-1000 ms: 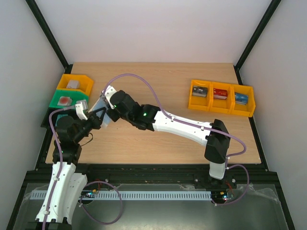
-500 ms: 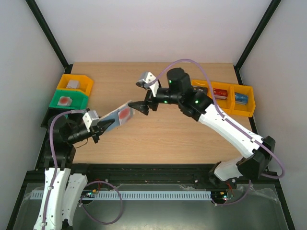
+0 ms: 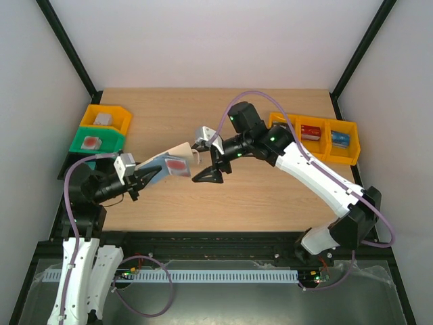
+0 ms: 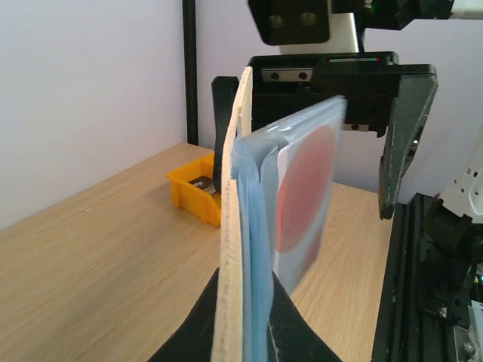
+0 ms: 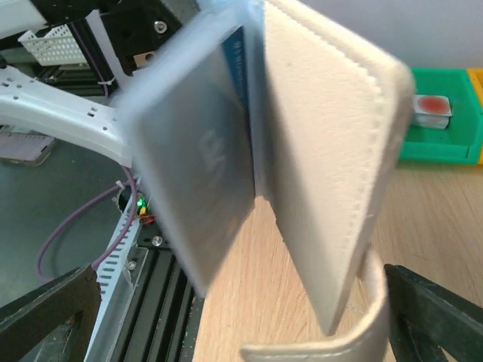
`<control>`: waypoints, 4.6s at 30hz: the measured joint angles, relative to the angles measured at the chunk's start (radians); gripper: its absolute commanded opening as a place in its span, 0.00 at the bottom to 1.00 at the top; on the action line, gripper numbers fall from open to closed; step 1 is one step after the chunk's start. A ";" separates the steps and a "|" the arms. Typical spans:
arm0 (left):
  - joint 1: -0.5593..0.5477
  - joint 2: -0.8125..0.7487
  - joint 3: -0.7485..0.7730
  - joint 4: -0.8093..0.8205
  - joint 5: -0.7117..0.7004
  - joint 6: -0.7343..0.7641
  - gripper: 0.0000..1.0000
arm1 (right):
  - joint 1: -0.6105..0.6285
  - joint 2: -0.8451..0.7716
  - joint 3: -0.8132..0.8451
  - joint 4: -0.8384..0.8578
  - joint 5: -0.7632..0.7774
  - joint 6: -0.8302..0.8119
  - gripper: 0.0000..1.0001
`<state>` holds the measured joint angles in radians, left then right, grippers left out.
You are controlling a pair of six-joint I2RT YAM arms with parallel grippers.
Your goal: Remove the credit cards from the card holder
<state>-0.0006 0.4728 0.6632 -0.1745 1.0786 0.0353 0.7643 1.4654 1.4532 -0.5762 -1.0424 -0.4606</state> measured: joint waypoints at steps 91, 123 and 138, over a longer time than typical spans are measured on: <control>-0.065 -0.015 -0.203 0.450 -0.075 -0.489 0.30 | 0.054 0.018 -0.078 0.518 -0.063 0.447 0.02; -0.060 -0.016 -0.218 0.536 -0.032 -0.589 0.02 | 0.000 0.010 -0.164 0.618 -0.144 0.533 0.02; -0.045 -0.021 -0.218 0.512 -0.036 -0.559 0.02 | -0.138 -0.047 -0.209 0.520 -0.152 0.484 0.02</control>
<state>-0.0452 0.4519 0.4454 0.3374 1.0424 -0.5236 0.6262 1.4181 1.2438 -0.0563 -1.1942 0.0235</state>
